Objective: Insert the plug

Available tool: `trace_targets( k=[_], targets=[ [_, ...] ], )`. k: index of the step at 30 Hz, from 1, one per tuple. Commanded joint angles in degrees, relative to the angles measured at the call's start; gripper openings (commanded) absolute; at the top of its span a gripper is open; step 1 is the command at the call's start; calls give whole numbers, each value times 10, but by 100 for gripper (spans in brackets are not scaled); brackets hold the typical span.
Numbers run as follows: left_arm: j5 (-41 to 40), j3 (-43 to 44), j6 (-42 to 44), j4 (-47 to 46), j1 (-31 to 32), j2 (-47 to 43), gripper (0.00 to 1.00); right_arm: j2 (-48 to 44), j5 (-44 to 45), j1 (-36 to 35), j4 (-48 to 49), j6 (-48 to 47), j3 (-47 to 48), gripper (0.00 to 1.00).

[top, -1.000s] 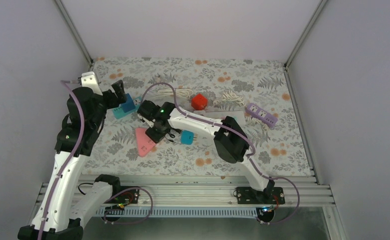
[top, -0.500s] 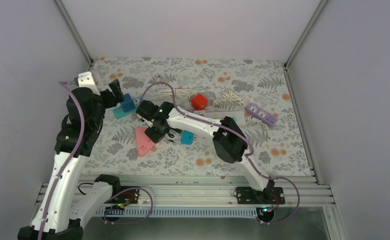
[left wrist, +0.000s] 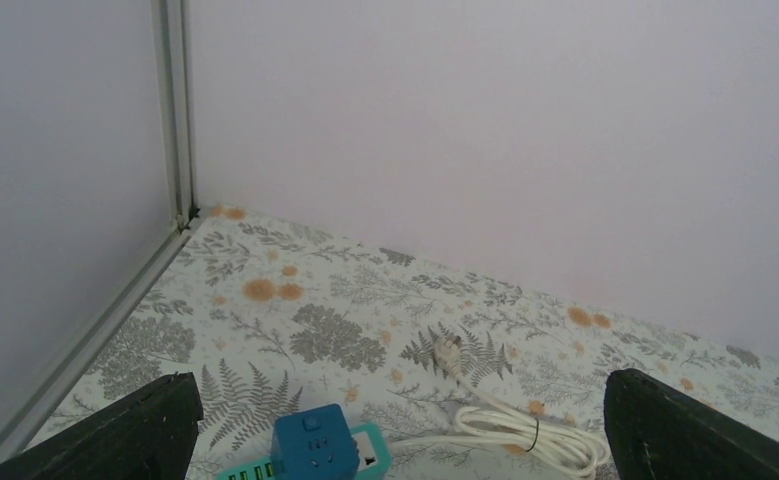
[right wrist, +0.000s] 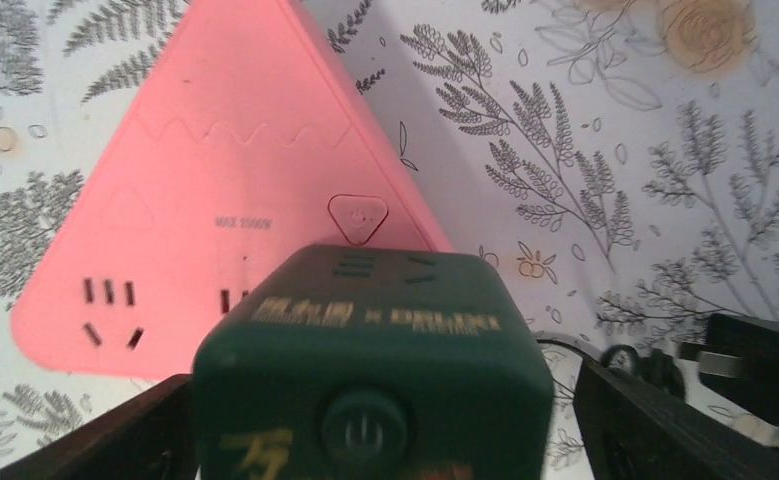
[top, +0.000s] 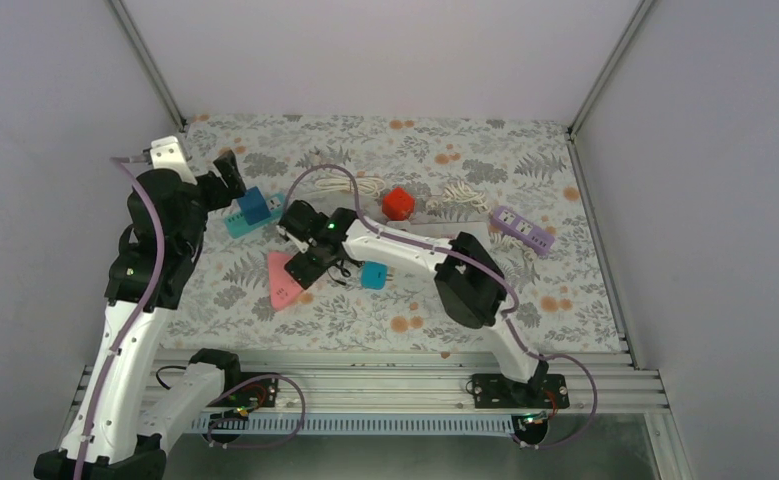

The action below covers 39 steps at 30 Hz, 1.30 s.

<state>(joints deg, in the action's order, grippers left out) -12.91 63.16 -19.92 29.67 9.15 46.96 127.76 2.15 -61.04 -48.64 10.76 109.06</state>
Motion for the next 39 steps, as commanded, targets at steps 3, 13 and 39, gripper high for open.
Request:
trace_targets(
  k=[3,13,39],
  targets=[
    [11,17,5,13,-1,3,100,-140,10,1,130,-10,-112,98],
    [151,-72,43,-96,-2,-33,100,-304,109,24,196,99,-361,94],
    [207,-116,48,-151,-2,-30,100,-225,37,77,245,29,-452,98]
  ],
)
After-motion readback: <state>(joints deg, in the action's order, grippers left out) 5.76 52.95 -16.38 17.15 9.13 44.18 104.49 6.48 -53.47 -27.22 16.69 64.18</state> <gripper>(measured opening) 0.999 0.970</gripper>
